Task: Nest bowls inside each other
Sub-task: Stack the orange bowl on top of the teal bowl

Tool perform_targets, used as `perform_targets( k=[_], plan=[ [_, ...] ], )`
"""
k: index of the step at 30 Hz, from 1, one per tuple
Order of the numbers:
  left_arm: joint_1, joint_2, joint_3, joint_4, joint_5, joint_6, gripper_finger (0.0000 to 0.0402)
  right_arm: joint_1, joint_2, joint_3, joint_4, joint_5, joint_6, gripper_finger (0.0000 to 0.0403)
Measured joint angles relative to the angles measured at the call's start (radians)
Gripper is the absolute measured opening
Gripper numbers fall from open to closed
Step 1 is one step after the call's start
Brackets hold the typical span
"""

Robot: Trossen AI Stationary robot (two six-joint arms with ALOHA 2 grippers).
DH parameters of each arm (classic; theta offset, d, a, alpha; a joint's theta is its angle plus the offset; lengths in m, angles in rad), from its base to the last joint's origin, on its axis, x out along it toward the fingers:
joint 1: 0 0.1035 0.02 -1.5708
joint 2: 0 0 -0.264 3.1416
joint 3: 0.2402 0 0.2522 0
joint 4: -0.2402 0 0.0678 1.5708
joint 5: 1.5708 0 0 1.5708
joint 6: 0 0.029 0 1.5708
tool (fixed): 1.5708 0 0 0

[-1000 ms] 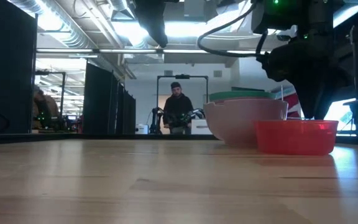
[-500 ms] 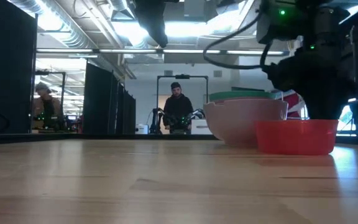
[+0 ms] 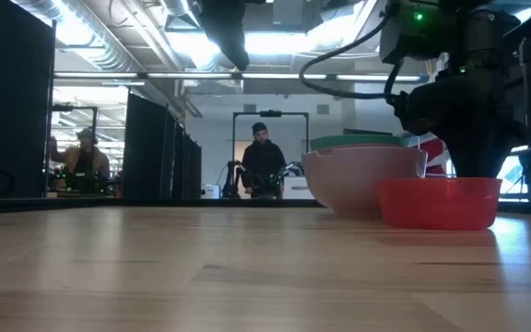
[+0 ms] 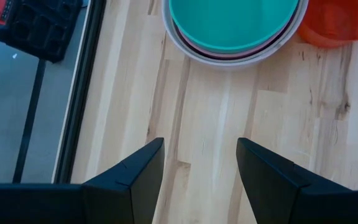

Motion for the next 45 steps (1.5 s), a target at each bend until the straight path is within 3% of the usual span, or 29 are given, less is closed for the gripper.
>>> perform_targets(
  k=[12, 23, 40, 45],
  plan=[
    [0.001, 0.0, 0.0, 0.004, 0.0, -0.005, 0.0185, 0.0, 0.0, 0.0, 0.019, -0.011, -0.031, 0.0004],
    [0.001, 0.0, 0.0, -0.004, 0.0, -0.012, 0.0185, 0.001, 0.0, 0.017, 0.008, -0.03, -0.058, 0.0],
    [0.037, 0.0, 0.0, -0.047, -0.001, -0.022, 0.0185, 0.001, -0.001, 0.524, -0.403, 0.125, -0.19, 0.0],
    [0.054, 0.0, 0.0, -0.051, -0.001, -0.016, 0.0185, -0.032, -0.002, 0.695, -0.484, 0.258, -0.227, 0.0]
  ],
)
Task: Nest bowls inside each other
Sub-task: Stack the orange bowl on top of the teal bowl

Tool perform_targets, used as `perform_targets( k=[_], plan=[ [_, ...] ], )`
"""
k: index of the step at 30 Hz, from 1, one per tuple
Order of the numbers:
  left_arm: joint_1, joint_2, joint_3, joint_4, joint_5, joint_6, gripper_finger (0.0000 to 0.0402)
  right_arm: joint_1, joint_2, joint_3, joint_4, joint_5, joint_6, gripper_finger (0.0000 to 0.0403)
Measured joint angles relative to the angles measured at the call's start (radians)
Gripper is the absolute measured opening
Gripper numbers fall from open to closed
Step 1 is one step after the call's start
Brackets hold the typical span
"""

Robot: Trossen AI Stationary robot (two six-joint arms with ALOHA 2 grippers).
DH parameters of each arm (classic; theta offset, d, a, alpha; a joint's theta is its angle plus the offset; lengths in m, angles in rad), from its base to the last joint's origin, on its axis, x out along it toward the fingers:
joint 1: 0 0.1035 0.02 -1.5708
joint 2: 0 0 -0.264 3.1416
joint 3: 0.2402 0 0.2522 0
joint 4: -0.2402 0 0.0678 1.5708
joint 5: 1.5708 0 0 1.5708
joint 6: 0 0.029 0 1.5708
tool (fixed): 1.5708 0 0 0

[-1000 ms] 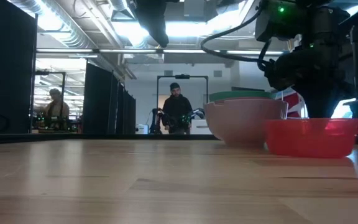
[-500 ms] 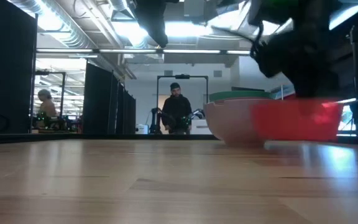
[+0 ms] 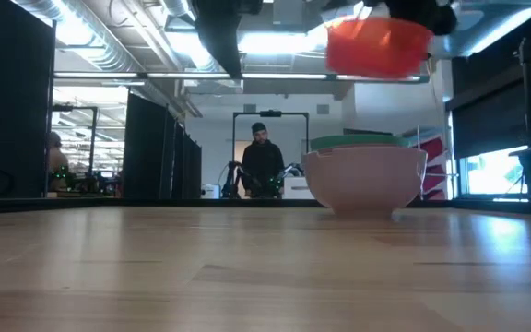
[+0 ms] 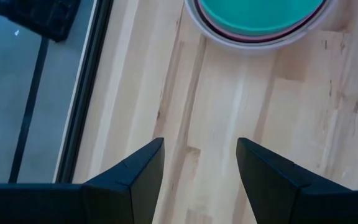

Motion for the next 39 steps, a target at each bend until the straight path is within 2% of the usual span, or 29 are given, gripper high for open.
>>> perform_targets(
  k=[3, 8, 26, 32, 39],
  plan=[
    [0.009, 0.0, 0.0, 0.0, 0.0, 0.0, 0.0185, -0.059, 0.0, 0.044, -0.012, 0.05, -0.031, 0.0],
    [0.014, 0.0, 0.0, -0.016, 0.0, -0.001, 0.0185, -0.194, 0.0, 0.025, -0.024, 0.08, -0.109, 0.0],
    [0.015, 0.0, 0.0, -0.036, 0.0, -0.003, 0.0185, -0.462, 0.001, -0.22, 0.156, -0.167, -0.237, 0.0],
    [0.019, 0.0, 0.0, -0.025, 0.0, -0.001, 0.0185, -0.488, 0.002, -0.303, 0.213, -0.25, -0.24, 0.0],
    [0.021, 0.0, 0.0, -0.012, 0.0, -0.004, 0.0185, -0.488, 0.002, -0.343, 0.242, -0.248, -0.26, 0.0]
  ],
)
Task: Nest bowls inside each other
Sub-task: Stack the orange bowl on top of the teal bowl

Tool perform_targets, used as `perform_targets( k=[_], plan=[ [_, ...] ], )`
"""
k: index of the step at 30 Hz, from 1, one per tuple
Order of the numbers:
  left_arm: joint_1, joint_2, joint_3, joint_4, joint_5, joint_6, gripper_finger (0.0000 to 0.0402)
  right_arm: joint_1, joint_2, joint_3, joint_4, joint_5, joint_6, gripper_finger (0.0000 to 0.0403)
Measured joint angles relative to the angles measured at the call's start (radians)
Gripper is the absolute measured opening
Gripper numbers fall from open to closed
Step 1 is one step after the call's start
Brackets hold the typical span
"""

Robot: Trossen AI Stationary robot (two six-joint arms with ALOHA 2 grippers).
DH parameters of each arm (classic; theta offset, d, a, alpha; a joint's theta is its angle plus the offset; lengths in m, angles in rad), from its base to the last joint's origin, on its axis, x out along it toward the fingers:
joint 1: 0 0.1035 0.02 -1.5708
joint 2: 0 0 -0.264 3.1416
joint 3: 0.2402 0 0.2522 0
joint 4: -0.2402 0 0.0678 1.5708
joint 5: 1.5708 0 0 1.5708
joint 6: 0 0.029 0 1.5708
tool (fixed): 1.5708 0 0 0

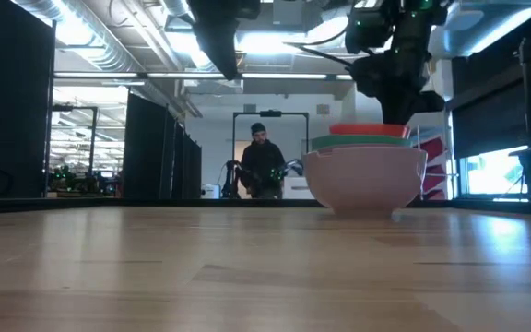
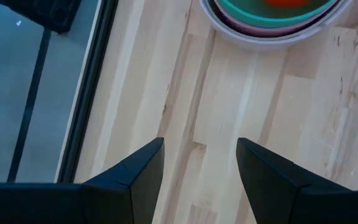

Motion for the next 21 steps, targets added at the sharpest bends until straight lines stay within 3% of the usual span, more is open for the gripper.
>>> perform_targets(
  k=[21],
  plan=[
    [-0.002, 0.0, 0.0, 0.014, 0.0, -0.012, 0.0185, -0.004, 0.0, -0.026, 0.092, 0.033, -0.029, 0.0004]
  ],
)
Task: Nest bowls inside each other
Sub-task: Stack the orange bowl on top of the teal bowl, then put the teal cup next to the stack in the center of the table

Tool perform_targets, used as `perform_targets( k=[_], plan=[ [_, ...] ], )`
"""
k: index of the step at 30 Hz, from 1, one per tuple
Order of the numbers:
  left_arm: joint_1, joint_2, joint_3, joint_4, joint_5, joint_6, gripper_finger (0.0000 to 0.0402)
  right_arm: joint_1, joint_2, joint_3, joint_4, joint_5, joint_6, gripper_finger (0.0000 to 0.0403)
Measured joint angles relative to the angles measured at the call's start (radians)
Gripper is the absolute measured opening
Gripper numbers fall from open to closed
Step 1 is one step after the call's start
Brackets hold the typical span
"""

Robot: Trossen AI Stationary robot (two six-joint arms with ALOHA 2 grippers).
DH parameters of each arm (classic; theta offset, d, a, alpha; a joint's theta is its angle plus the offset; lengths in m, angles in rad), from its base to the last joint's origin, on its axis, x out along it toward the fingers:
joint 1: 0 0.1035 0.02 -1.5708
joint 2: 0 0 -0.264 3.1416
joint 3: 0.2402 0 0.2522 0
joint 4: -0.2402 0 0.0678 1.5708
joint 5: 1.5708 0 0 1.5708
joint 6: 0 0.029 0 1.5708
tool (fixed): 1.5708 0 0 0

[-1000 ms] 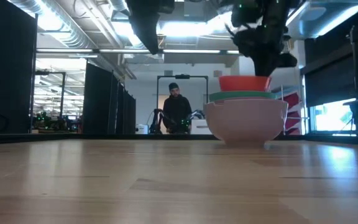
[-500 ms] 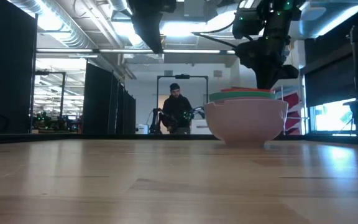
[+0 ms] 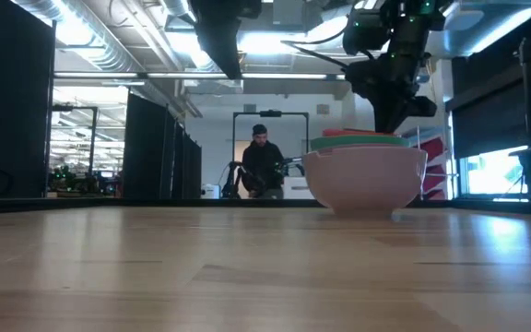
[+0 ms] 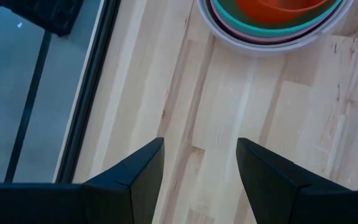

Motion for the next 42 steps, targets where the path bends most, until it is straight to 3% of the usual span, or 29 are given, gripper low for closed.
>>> perform_targets(
  k=[8, 26, 34, 42],
  plan=[
    [-0.001, 0.0, 0.0, -0.003, 0.0, 0.001, 0.0185, 0.004, -0.001, 0.001, 0.011, 0.001, 0.001, 0.0066],
    [-0.003, 0.0, 0.0, -0.002, 0.0, 0.0, 0.0185, 0.222, -0.044, 0.048, -0.027, 0.026, 0.06, 0.0101],
    [-0.006, 0.0, 0.0, -0.002, 0.0, 0.006, 0.0185, 0.43, -0.055, 0.282, -0.156, 0.154, 0.171, 0.0101],
    [-0.034, 0.0, 0.0, -0.01, 0.002, -0.009, 0.0185, 0.694, -0.06, 0.335, -0.294, 0.131, 0.425, 0.0101]
  ],
)
